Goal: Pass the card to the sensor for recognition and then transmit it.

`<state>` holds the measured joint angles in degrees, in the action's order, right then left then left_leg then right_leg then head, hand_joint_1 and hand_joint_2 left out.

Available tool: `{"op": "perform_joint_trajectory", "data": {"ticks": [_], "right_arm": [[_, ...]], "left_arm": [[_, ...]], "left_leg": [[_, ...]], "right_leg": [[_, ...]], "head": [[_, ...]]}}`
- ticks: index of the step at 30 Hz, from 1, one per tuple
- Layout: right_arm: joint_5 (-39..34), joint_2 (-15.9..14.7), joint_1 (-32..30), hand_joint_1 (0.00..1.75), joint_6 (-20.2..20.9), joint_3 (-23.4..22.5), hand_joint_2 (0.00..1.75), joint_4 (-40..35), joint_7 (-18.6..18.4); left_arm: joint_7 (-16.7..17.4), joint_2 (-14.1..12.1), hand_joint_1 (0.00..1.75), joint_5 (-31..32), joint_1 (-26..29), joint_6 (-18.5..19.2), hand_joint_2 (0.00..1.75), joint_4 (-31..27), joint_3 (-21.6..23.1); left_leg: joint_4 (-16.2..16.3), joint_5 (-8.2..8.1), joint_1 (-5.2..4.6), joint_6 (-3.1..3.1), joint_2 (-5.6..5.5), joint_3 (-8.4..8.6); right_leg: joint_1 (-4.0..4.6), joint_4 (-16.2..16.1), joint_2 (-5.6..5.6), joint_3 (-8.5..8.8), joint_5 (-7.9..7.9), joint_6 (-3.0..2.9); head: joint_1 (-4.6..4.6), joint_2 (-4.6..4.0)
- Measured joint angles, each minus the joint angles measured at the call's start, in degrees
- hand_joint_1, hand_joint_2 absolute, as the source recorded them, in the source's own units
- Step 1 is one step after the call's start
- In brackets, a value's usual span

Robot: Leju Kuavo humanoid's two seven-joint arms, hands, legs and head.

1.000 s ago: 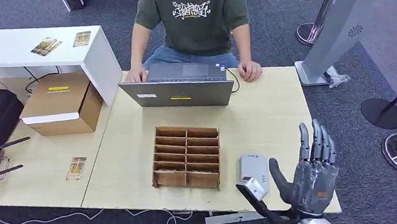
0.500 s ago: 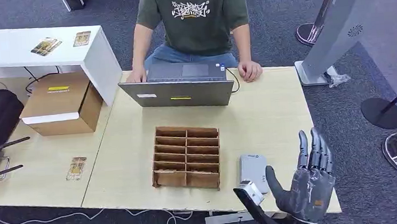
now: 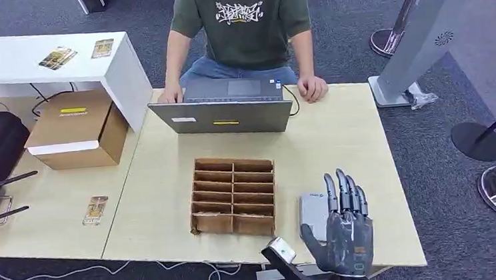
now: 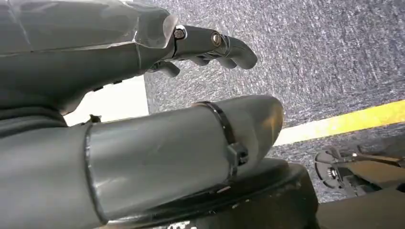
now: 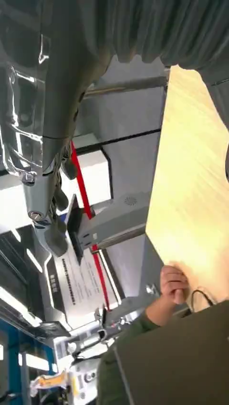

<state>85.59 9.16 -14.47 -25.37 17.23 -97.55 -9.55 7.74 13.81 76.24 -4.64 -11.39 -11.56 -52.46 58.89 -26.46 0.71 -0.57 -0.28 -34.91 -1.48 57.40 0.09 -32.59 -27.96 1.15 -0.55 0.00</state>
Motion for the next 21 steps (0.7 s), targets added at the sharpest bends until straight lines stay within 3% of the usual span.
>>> {"op": "perform_joint_trajectory", "data": {"ticks": [21], "right_arm": [[0.0, -5.1, 5.0, 0.00, 4.8, 9.7, 1.75, 4.9, -4.7]], "left_arm": [[-0.2, 0.0, 0.00, 0.4, 0.0, 0.1, 0.00, 0.0, 0.0]], "left_leg": [[0.0, 0.00, 0.00, 0.00, 0.02, 0.02]], "right_leg": [[0.00, 0.0, 0.02, -0.01, 0.00, 0.00]], "head": [[0.00, 0.00]]}}
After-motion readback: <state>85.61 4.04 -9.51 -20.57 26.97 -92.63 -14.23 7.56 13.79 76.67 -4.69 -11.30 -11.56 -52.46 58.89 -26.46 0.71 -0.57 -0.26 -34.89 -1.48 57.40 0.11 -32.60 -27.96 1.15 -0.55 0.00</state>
